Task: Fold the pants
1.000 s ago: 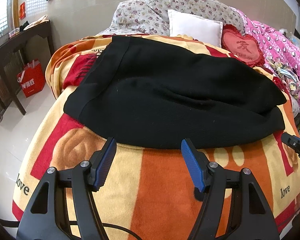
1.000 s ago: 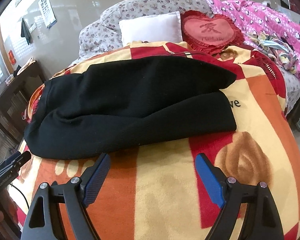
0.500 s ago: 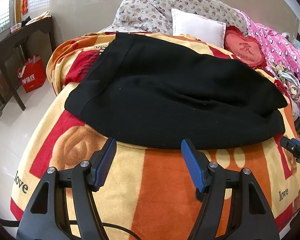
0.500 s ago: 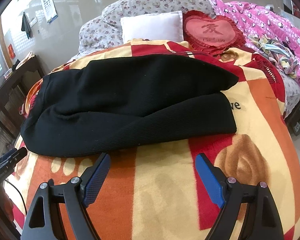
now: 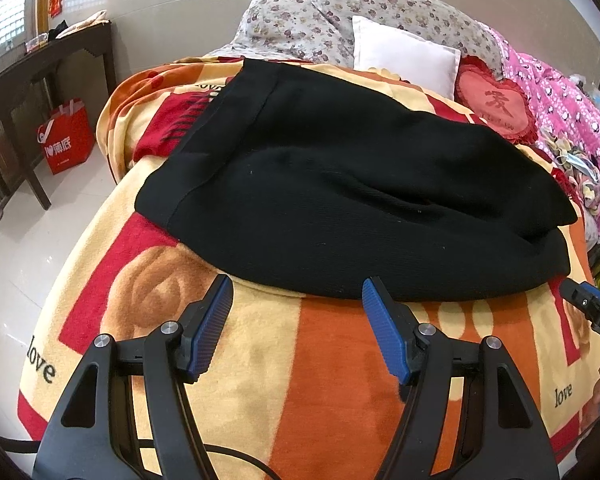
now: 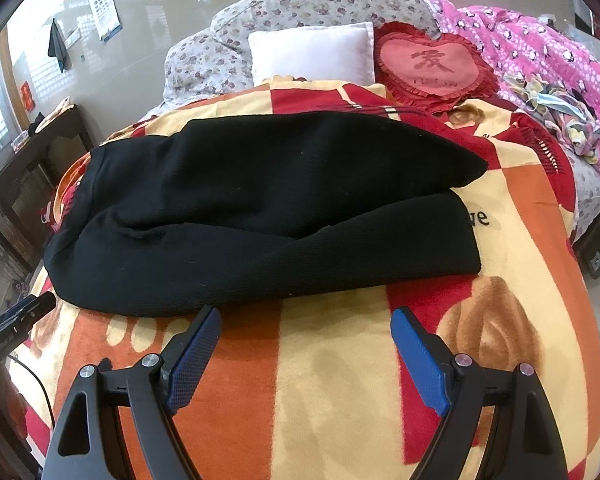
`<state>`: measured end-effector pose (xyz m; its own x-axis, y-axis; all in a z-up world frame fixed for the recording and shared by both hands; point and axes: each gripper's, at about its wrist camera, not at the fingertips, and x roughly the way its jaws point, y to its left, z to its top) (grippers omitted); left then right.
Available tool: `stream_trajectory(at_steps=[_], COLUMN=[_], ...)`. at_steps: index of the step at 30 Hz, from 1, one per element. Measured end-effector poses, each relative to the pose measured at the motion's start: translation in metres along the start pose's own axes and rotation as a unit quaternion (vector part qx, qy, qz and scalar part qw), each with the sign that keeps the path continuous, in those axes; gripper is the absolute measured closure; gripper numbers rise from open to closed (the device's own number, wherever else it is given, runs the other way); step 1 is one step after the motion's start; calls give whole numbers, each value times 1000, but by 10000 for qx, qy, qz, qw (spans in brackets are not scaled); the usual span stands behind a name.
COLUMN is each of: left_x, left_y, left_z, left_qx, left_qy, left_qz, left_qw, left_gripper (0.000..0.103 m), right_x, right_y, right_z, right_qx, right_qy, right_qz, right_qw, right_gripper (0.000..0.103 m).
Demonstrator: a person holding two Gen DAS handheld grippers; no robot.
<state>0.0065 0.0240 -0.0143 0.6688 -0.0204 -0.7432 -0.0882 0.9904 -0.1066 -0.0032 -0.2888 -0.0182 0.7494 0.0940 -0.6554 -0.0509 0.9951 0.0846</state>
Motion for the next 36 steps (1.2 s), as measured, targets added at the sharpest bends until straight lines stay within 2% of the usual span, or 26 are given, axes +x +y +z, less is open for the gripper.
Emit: stream_trajectory(at_steps=[23, 36], left_x=[1, 5], left_y=[10, 37], left_z=[2, 1], left_qx=[-147, -387], left_qy=[23, 179], left_qz=[2, 68], left_qw=[9999, 9991], left_gripper=[36, 36], right_x=[4, 7], right_y=[5, 8], right_z=[3, 8], right_qx=[-29, -10], right_qy=[33, 43], right_qz=[33, -1], right_qw=[10000, 10000], right_gripper=[18, 18])
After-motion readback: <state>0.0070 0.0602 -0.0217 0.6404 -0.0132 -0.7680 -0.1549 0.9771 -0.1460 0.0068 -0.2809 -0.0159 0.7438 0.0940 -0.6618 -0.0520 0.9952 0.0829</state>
